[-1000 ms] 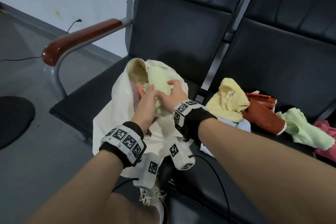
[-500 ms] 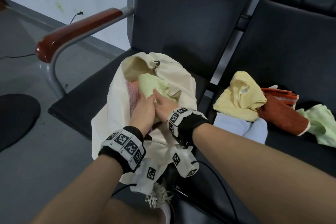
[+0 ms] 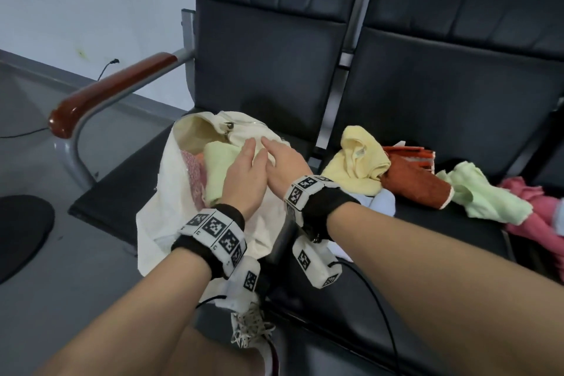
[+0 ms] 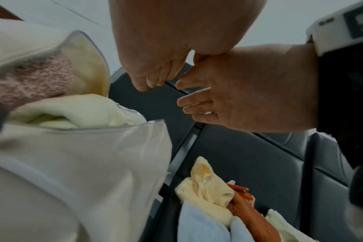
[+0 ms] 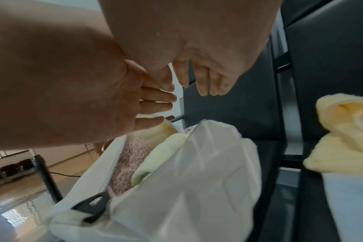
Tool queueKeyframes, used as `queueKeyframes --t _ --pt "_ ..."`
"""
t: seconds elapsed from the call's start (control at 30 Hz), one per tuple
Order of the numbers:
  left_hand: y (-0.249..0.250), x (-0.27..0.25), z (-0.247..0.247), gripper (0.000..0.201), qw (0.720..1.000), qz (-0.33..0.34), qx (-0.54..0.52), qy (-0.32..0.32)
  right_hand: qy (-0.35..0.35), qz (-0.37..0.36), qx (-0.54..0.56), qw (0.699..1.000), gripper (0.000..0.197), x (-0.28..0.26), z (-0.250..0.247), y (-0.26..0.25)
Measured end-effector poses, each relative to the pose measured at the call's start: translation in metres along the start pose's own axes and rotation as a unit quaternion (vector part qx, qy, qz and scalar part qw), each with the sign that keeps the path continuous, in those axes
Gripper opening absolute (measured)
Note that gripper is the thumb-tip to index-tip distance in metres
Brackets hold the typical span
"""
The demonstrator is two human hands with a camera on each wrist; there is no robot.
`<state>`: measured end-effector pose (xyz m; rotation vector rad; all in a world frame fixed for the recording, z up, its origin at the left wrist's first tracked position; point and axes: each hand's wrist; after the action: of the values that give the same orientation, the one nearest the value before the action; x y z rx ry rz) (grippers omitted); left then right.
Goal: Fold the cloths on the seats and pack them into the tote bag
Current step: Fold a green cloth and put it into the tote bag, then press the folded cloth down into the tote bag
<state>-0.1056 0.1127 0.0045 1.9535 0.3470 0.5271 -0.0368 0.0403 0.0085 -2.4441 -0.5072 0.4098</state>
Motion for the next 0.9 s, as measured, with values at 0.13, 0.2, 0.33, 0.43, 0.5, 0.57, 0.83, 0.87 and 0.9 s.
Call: queueKeyframes --t 0.13,0.2,0.33,0.43,0.5,0.57,0.83,0.87,0.9 --pt "0.013 -0.009 0.038 0.049 0.997 0.029 0.028 -0.064 0.027 0.034 -0.056 0.997 0.051 -0.006 -0.02 0.044" --pt "0.015 -0.013 0.061 0.049 0.991 0.032 0.064 -0.109 0.028 0.065 -0.068 0.995 0.048 -0.01 -0.028 0.073" --pt "0.005 -0.022 0.116 0.054 0.964 0.015 0.135 -0.228 -0.004 0.157 -0.108 0.982 0.054 -0.023 -0.039 0.137" --pt "-0.009 -0.027 0.156 0.063 0.936 0.003 0.162 -0.312 -0.047 0.213 -0.135 0.967 0.056 -0.029 -0.04 0.178" --pt "-0.017 -0.03 0.178 0.069 0.916 -0.004 0.192 -0.352 -0.08 0.246 -0.143 0.955 0.061 -0.029 -0.036 0.2" --pt "-0.025 -0.032 0.194 0.075 0.903 -0.007 0.214 -0.372 -0.108 0.272 -0.145 0.945 0.067 -0.029 -0.031 0.216" --pt "-0.047 -0.03 0.223 0.057 0.874 0.045 0.306 -0.375 -0.101 0.296 -0.119 0.942 0.058 -0.027 -0.016 0.246" --pt "-0.047 -0.03 0.223 0.049 0.875 0.056 0.311 -0.367 -0.094 0.295 -0.116 0.944 0.054 -0.028 -0.016 0.247" --pt "-0.045 -0.03 0.223 0.043 0.878 0.062 0.311 -0.36 -0.086 0.292 -0.11 0.946 0.05 -0.029 -0.016 0.247"
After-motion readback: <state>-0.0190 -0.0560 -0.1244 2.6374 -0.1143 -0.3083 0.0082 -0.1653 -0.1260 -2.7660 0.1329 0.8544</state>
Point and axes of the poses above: each hand's wrist, its own x-axis towards the middle knuckle, its own z-axis out of the palm, y = z × x, and after that the axes turned 14 degrees about z, right-handed
